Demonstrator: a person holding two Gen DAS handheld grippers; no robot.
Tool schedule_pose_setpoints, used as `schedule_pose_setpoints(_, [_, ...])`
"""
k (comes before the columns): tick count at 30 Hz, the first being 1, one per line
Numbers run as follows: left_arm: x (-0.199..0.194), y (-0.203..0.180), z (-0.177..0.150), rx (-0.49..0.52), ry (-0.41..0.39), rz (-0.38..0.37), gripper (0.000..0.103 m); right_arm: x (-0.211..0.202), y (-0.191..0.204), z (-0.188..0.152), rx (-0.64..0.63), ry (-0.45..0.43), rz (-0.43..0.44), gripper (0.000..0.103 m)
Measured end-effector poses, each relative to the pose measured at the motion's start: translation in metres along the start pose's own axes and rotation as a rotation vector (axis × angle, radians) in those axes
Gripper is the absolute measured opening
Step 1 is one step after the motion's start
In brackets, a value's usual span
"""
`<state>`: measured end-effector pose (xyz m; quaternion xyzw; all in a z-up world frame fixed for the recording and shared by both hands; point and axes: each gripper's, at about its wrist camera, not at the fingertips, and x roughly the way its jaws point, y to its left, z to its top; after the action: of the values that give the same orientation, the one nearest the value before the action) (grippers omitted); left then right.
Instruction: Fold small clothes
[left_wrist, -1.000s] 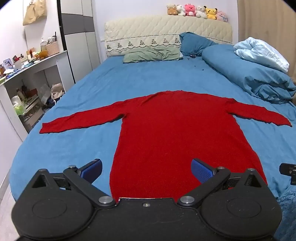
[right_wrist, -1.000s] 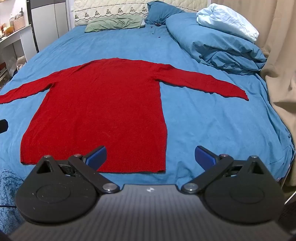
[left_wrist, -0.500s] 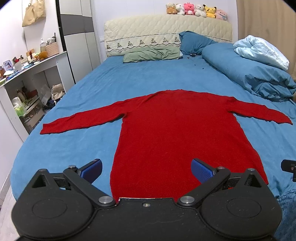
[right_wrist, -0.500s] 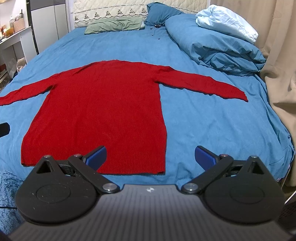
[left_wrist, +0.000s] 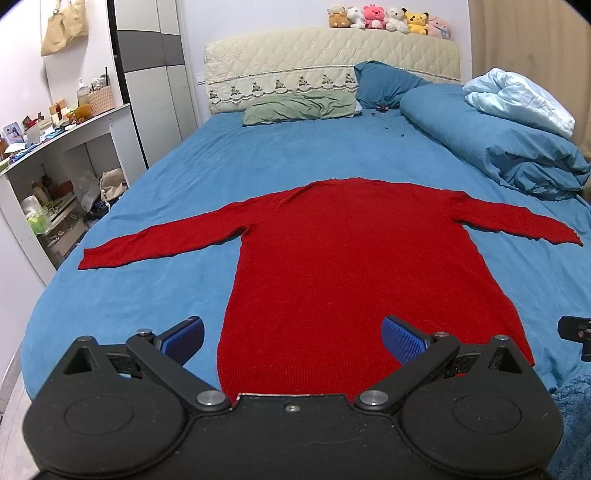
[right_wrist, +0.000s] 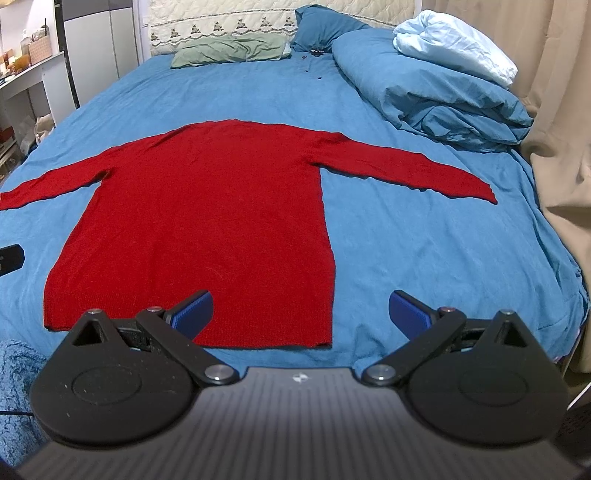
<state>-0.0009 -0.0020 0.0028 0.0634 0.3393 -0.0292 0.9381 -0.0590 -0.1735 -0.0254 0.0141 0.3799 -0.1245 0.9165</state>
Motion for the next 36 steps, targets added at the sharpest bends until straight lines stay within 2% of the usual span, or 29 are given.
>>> schedule_pose_setpoints(36, [-0.0005,-0.0002,0.0012,-0.014,0.004,0.01,0.103,0.0029,0.0041,0.0006,-0.007,0.001,0.006,0.103])
